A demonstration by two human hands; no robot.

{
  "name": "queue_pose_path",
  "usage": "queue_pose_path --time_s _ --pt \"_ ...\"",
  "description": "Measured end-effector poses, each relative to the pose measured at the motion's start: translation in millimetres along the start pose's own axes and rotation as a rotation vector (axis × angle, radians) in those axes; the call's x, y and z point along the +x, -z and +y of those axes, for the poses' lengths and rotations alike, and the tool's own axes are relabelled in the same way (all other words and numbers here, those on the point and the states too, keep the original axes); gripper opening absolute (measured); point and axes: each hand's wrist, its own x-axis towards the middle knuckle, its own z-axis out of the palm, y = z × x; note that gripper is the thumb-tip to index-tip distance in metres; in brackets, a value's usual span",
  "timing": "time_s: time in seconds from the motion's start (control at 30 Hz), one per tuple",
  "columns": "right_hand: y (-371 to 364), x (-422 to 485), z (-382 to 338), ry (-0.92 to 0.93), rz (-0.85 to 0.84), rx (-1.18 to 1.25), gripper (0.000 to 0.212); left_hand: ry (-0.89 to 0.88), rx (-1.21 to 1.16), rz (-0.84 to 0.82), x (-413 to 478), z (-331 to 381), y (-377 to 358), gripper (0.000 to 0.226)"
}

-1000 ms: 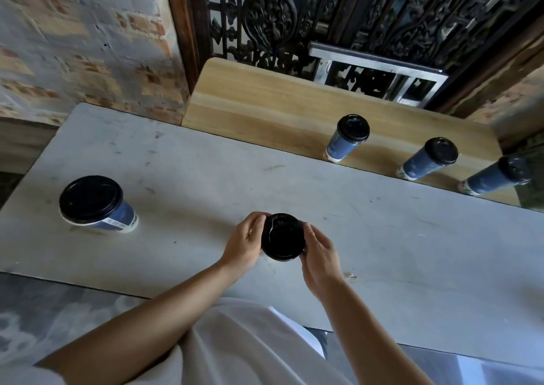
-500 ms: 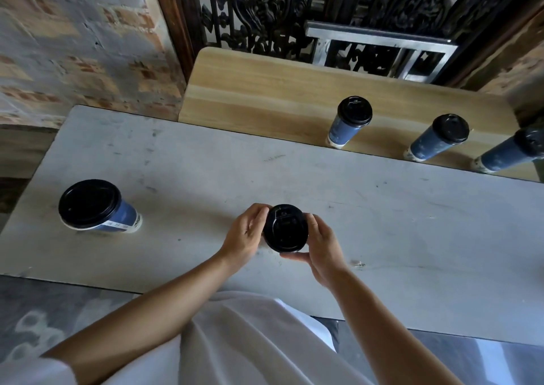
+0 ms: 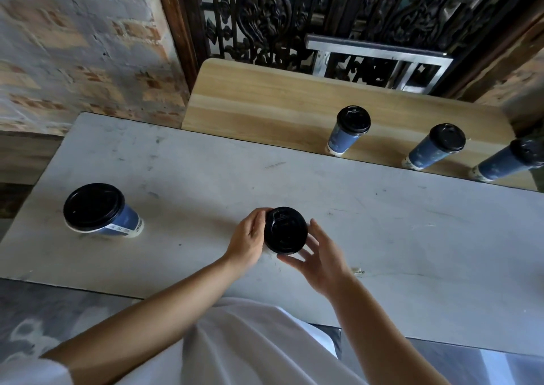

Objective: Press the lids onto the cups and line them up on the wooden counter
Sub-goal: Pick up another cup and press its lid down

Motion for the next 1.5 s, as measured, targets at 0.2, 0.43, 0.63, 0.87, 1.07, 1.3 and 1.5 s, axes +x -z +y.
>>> queue_pose_path --time_s 0.2,0.43,0.63,0.87,1.07,1.3,1.5 --pt "13.2 -2.7 3.9 0.071 -0.044 0.003 0.032 0.221 -0.191 0.086 -12.4 19.8 -17.3 0.025" --pt "6.2 -1.7 -2.0 0.194 -0.013 -0.274 0.031 0.244 -0.025 0.068 1.2 20.7 -5.9 0.031" --pt "4.5 -0.7 0.7 0.235 0.02 -0.323 0.03 0.199 -0.042 -0.049 2.3 15.7 -0.6 0.022" --pt "3.1 4.0 -0.5 0.246 0.024 -0.308 0.029 0.207 -0.013 -0.13 6.2 25.5 -2.7 0.029" --pt "0.7 -1.9 2.5 0.232 0.054 -0.254 0.031 0.242 -0.051 -0.127 1.8 27.1 -4.3 0.034" --pt "1.3 -14.6 30.5 0.288 0.06 -0.114 0.028 0.324 -0.191 0.07 -16.5 31.2 -15.0 0.03" --pt "8.2 -11.6 13.0 0.169 -0.015 -0.25 0.031 0.435 0.001 0.017 -5.9 26.4 0.0 0.041"
